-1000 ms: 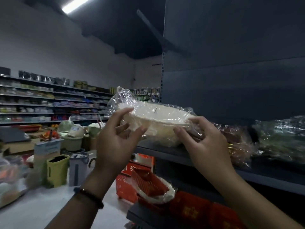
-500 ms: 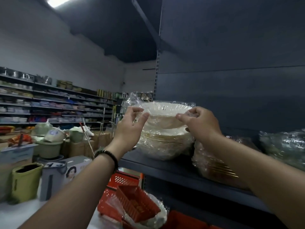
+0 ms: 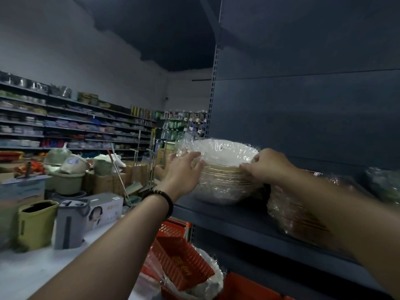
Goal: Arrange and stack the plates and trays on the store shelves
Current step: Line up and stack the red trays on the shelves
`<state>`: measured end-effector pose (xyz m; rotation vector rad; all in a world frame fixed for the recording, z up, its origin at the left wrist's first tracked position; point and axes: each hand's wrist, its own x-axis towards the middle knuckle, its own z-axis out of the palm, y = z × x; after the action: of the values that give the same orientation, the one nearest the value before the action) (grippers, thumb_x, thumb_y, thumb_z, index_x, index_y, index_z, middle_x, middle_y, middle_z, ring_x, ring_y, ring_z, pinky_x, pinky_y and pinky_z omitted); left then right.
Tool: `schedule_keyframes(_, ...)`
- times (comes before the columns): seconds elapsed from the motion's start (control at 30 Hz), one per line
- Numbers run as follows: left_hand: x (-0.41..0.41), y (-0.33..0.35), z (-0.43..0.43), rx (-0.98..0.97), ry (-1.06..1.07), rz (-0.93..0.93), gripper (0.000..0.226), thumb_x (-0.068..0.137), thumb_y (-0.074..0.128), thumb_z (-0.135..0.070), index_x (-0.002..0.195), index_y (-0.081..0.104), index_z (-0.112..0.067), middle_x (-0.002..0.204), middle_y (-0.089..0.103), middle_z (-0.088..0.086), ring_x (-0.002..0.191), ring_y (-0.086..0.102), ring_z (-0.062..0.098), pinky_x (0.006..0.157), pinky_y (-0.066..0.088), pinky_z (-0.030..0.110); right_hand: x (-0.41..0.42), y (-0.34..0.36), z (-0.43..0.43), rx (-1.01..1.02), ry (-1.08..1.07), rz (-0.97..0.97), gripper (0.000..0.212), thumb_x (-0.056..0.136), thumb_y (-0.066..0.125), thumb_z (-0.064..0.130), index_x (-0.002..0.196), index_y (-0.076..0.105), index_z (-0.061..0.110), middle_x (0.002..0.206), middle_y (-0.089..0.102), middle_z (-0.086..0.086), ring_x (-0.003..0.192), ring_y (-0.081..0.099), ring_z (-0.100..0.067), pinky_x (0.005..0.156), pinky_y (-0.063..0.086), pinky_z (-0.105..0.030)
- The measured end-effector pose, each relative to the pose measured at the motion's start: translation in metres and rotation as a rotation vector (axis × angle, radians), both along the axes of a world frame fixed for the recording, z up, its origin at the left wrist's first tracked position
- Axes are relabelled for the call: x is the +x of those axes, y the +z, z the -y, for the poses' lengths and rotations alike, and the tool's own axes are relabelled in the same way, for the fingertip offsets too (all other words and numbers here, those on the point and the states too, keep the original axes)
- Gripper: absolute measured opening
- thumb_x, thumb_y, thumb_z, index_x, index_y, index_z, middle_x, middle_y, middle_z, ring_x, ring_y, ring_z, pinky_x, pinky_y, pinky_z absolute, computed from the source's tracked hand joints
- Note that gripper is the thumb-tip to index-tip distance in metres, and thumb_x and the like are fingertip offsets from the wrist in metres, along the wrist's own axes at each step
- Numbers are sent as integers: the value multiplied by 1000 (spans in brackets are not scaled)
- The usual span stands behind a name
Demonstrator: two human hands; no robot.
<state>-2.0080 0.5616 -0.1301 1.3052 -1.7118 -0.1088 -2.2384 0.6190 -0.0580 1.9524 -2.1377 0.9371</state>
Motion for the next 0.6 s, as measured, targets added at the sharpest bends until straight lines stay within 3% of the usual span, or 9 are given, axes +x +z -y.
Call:
schedule_keyframes(0.07,0,-4,7,-5,42,43,71,91,21,-77,147,53,-49,160,52,-10,160,17,25,124,17,63,-2,-2,8,21,-24,-65,47,85,70,62,80,57,17,100,70,-11,103,67,-34,72,47,-33)
schedule_keyframes(0.17,-1,-9,8,-25,89,115,63,99,17,-68,145,55,-48,162,48,-7,159,21,27,123,16,64,-2,-2,14,80,-27,-141,43,90,61,58,78,56,17,107,65,-13,94,61,-32,64,41,-32)
schedule_keyframes(0.23,-3,-9,8,-34,87,176,63,101,13,-65,140,59,-44,159,53,-2,158,25,30,123,13,64,-5,1,12,149,6,-229,44,96,55,57,96,66,15,122,66,-14,99,57,-32,76,44,-34)
schedule_keyframes(0.33,-3,-4,5,43,83,228,68,99,10,-65,139,58,-38,158,52,1,157,25,34,123,12,66,-8,10,-5,227,80,-320,42,101,52,59,95,61,18,119,63,-9,103,55,-28,78,44,-33)
schedule_keyframes(0.4,-4,1,-8,96,65,290,72,99,10,-66,149,50,-32,162,45,4,158,21,36,123,10,67,-9,14,-17,215,103,-340,47,103,52,58,120,66,16,133,62,-10,119,58,-29,91,48,-34)
schedule_keyframes(0.47,-6,4,-33,86,37,259,66,106,20,-62,160,39,-29,167,40,5,160,16,33,126,6,58,-1,16,-31,133,105,-355,59,103,53,56,147,54,17,153,53,-11,138,51,-33,110,45,-42)
schedule_keyframes(0.5,-8,3,-46,27,46,196,59,110,29,-56,161,38,-29,166,41,2,159,18,29,124,6,50,6,15,-38,71,114,-355,59,102,55,54,150,52,19,154,53,-10,140,49,-33,114,42,-46)
schedule_keyframes(0.6,-8,-14,-89,-167,130,-34,40,105,51,-51,144,53,-42,150,56,-10,147,37,24,112,20,48,27,4,-61,-188,213,-361,38,98,60,43,129,66,22,132,66,-5,127,58,-29,107,48,-47)
